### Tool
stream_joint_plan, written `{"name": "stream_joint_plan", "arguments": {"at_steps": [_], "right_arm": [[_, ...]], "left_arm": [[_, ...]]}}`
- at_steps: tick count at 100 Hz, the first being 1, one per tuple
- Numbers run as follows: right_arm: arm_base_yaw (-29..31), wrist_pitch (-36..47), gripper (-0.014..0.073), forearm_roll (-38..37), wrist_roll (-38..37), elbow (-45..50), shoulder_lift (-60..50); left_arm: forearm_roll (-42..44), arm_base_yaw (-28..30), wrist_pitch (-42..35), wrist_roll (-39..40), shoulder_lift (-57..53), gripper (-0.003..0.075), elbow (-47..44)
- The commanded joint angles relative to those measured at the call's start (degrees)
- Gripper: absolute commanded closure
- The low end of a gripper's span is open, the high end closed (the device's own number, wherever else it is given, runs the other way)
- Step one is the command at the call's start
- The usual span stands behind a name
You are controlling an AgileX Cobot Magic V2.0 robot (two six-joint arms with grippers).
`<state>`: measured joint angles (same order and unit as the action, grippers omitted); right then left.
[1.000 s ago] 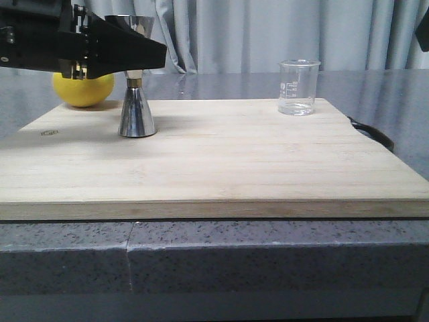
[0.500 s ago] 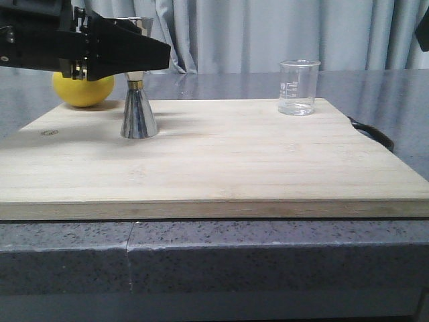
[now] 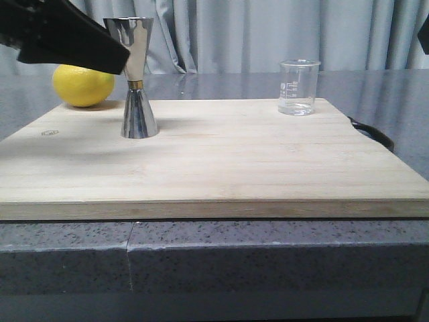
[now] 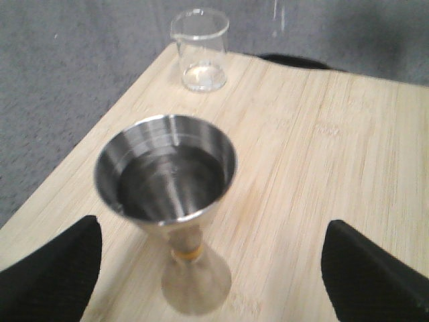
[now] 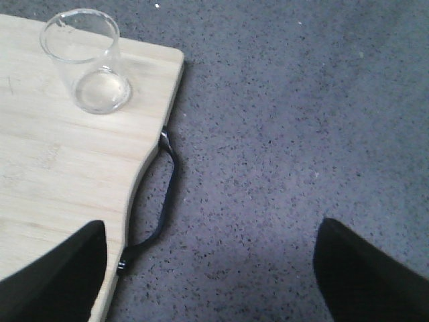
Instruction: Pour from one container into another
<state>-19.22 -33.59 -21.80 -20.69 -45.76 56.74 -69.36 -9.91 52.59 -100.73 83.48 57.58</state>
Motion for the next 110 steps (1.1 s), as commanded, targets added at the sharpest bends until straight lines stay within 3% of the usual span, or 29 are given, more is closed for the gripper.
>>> {"name": "stream_joint_plan", "arguments": {"at_steps": [1,26,43,63,75,92,110], "right_arm": [[-0.1,0.1,0.0028,-1.6,0.0,-1.6,-2.0],[-0.1,-11.5,0.0028,0.3,0.0,-4.4,-6.2],[-0.1,-17.1,0.0028,2.1,0.0,-6.2,-10.3],[-0.1,-16.1,0.0028,5.0,0.0,-6.1,-16.8],[-0.1,-15.2,0.0028,5.0,0.0,-6.1,-20.9],[-0.1,-14.1,0.0028,4.3,0.0,-6.1,-24.5],[-0.1,-14.2,0.0038,2.9,0.0,-6.1,-25.1]], "left_arm": [[8.5,-0.6,-0.7,13.2,-6.1,0.0106,3.2],[40.2,-0.6,4.4,58.0,-17.3,0.0111,10.6],[55.1,-0.6,8.3,80.5,-24.0,0.0111,13.0],[63.0,-0.6,8.3,93.6,-30.3,0.0111,12.2],[64.5,-0.6,4.0,99.3,-35.2,0.0111,8.5],[64.7,-0.6,-5.5,100.7,-41.1,0.0112,0.4],[64.5,-0.6,-9.4,100.7,-42.9,0.0114,-4.7]]}}
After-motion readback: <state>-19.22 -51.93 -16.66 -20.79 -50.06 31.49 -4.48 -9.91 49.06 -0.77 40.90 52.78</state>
